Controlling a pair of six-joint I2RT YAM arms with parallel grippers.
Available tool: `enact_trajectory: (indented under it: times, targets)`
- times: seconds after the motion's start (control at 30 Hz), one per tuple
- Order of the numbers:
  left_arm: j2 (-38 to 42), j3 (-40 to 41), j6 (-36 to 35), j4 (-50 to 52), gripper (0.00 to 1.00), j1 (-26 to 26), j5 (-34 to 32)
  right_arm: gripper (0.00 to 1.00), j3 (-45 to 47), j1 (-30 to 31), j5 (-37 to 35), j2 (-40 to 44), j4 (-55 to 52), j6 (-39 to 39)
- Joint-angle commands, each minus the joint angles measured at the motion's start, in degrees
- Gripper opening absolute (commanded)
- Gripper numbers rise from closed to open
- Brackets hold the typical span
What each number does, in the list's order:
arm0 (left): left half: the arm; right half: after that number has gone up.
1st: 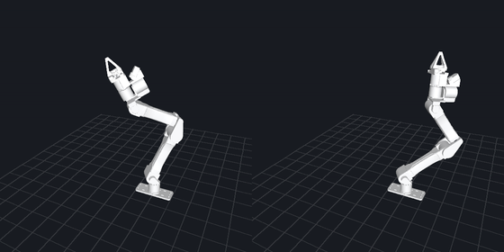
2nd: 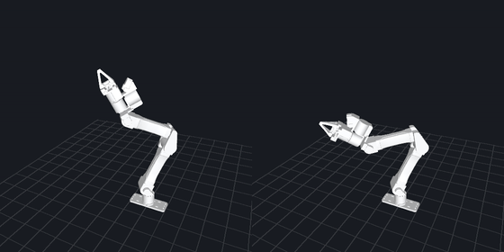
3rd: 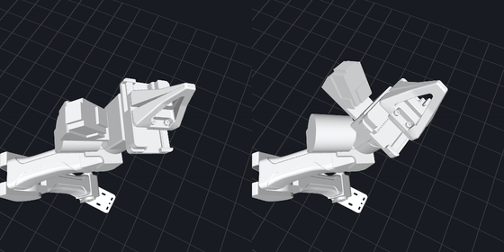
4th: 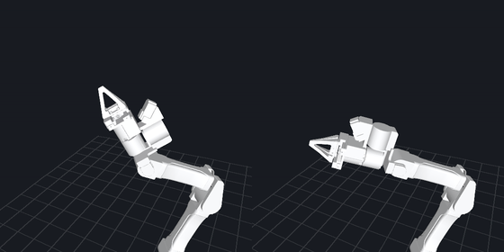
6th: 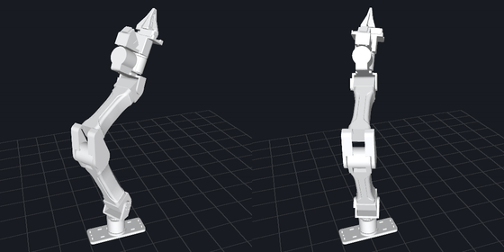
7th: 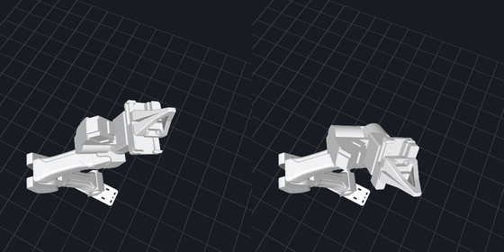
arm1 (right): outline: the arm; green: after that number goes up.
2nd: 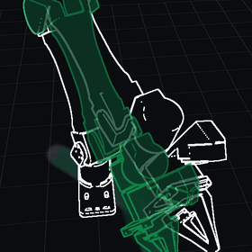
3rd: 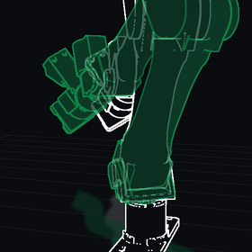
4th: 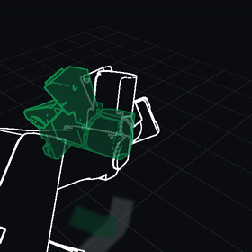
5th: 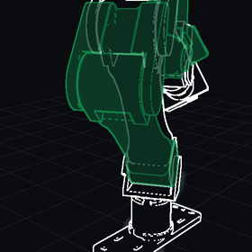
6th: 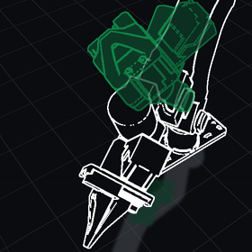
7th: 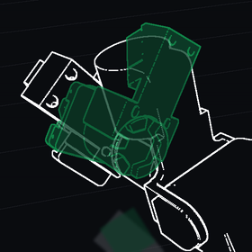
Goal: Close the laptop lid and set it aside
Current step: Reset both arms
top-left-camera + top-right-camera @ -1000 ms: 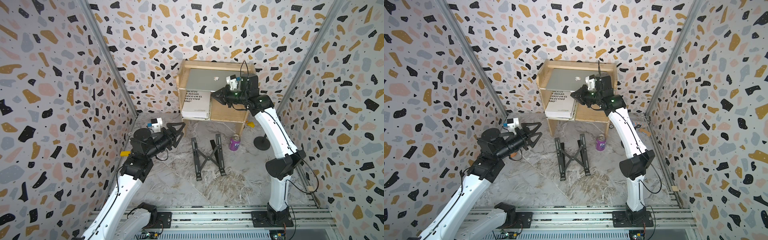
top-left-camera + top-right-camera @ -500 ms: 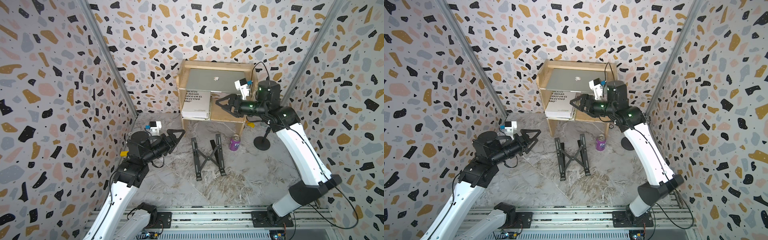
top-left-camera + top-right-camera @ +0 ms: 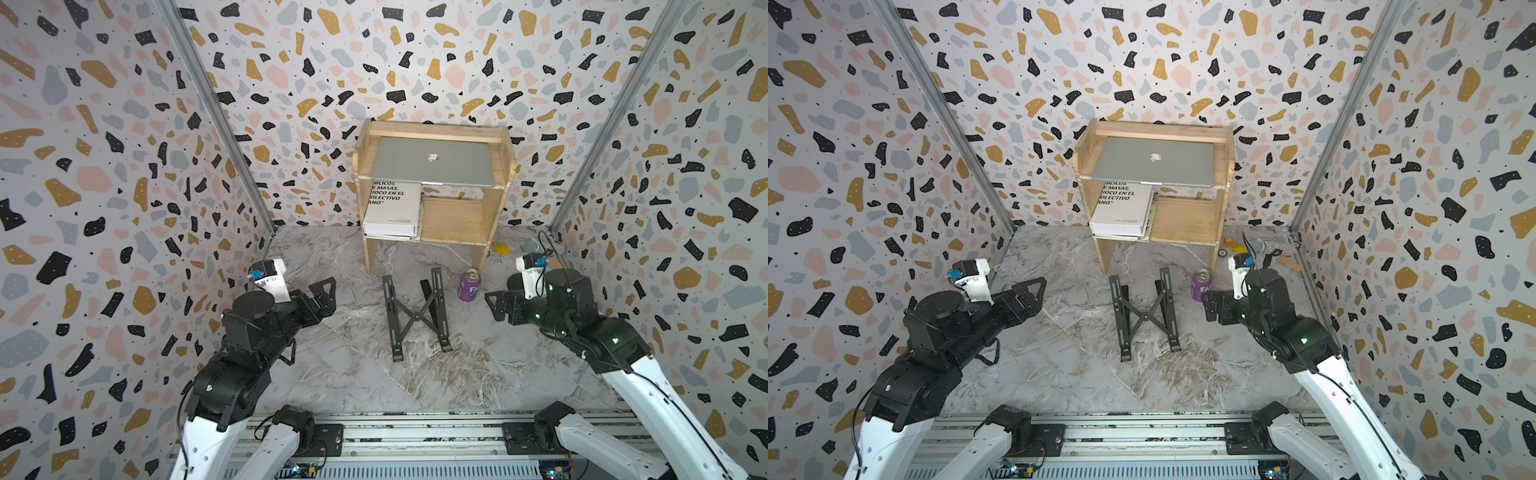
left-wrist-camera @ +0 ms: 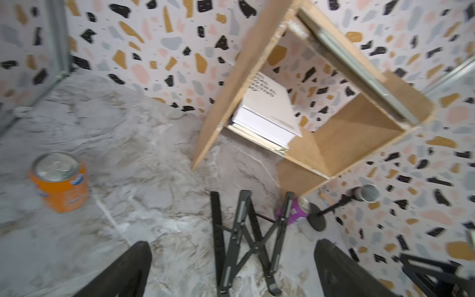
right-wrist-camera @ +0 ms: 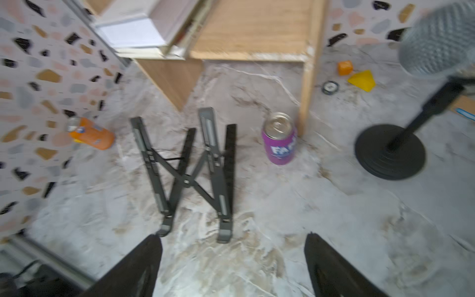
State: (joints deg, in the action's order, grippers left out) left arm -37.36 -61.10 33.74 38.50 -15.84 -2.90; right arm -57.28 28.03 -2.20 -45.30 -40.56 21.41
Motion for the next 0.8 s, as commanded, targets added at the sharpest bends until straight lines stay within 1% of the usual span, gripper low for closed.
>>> enact_trajectory:
  times: [0.0, 0.07, 0.1, 0.17, 0.27, 0.33, 0.4, 0.47, 0.53, 0.6, 0.67, 0.7, 0.77]
  targets:
    - [0.4, 7.1, -3.6, -4.2, 1.0, -0.1, -8.3, 0.96, 9.0, -0.1, -14.5, 8.9, 9.7, -6.6]
    - [0.1, 13.5, -9.4, -14.7, 1.0, -0.1, -5.0, 0.99, 14.7, -0.2, -20.7, 12.6, 14.9, -11.5]
    - [-0.4, 16.7, -11.7, -18.6, 1.0, -0.1, -5.2, 0.99, 17.1, -0.2, -25.3, 13.4, 17.9, -13.4]
    - [-1.6, 22.4, -13.5, -25.6, 1.0, -0.1, -11.2, 0.99, 22.1, -0.5, -31.6, 13.9, 25.0, -19.2]
    - [-3.4, 30.7, -17.7, -35.8, 1.0, -0.2, -18.2, 0.99, 28.0, -1.8, -34.4, 11.4, 35.5, -27.2]
    - [-6.2, 35.1, -20.6, -39.0, 1.0, -0.1, -23.4, 0.99, 31.0, -4.5, -33.3, 7.7, 41.7, -27.0]
    - [-9.1, 37.4, -24.0, -42.9, 1.0, 0.0, -25.1, 0.99, 33.7, -8.4, -30.3, 4.1, 46.2, -23.6]
    - [-11.9, 39.6, -26.7, -48.3, 1.0, 0.2, -25.4, 0.99, 36.9, -11.6, -26.6, -0.6, 53.7, -21.2]
    - [-14.9, 41.3, -28.4, -54.0, 1.0, 1.0, -25.1, 0.99, 39.2, -13.3, -25.3, -6.3, 61.0, -21.6]
    - [-18.9, 42.7, -29.2, -61.6, 1.0, 2.2, -23.3, 0.99, 41.0, -14.6, -22.9, -12.6, 68.1, -23.4]
    - [-24.5, 42.7, -30.9, -68.2, 1.0, 3.3, -20.6, 0.99, 41.9, -15.9, -20.3, -18.8, 76.6, -24.6]
    - [-28.1, 42.0, -33.0, -69.9, 1.0, 3.6, -20.1, 0.99, 42.2, -16.8, -19.3, -21.8, 80.3, -24.3]
    - [-35.2, 42.4, -35.1, -77.6, 1.0, 4.7, -19.8, 0.99, 42.1, -17.9, -16.9, -27.5, 85.6, -24.7]
